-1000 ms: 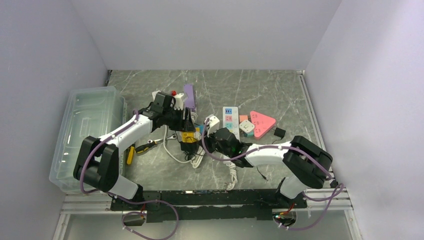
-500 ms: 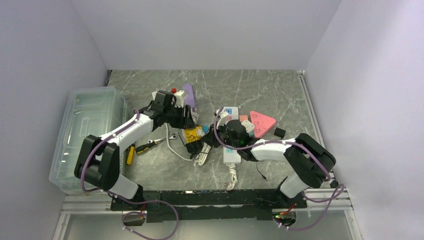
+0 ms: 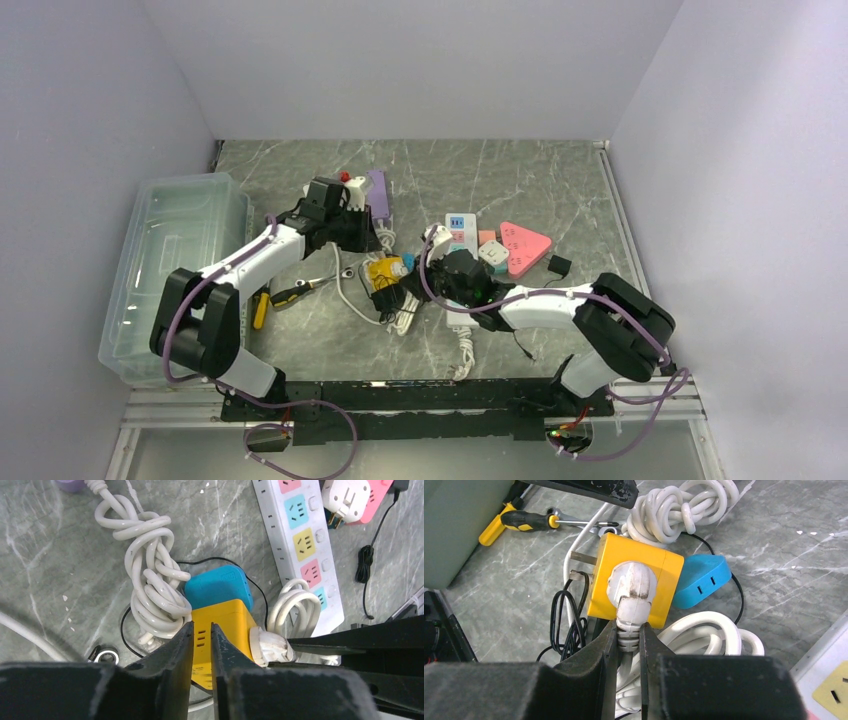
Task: Pull the plug off the socket
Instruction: Remove the plug from the socket.
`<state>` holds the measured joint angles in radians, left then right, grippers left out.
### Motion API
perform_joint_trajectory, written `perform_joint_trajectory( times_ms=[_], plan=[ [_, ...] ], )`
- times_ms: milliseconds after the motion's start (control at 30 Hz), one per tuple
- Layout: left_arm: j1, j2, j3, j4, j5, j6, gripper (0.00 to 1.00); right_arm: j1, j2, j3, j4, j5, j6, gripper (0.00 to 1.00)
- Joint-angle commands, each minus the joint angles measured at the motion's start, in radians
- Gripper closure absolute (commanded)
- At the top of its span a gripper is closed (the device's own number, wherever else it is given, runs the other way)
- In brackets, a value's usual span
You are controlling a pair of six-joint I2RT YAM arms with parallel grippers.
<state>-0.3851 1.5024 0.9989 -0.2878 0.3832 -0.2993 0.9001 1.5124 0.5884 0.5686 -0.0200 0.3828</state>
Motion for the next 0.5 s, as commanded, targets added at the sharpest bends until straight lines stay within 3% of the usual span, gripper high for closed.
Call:
perform_joint_trajectory(
  times_ms=[0, 200, 300, 467],
  plan=[
    [-0.001, -0.073, 0.032, 0.039, 0.060, 0.052, 0.69, -0.001, -0.049, 0.020, 0.038, 0.070, -0.021, 1.00],
    [-0.001, -0.133, 0.049, 0.013, 0.211, 0.209, 0.36, -0.083, -0.059, 0.007, 0.082, -0.145, -0.023, 1.00],
    [-0.001, -0.149, 0.049, -0.001, 0.233, 0.268, 0.31, -0.114, -0.076, 0.000, 0.094, -0.248, -0.031, 1.00],
    [-0.038, -0.167, 0.017, -0.003, 0.111, 0.352, 0.31, -0.130, -0.117, -0.011, 0.096, -0.337, -0.052, 1.00]
  ],
)
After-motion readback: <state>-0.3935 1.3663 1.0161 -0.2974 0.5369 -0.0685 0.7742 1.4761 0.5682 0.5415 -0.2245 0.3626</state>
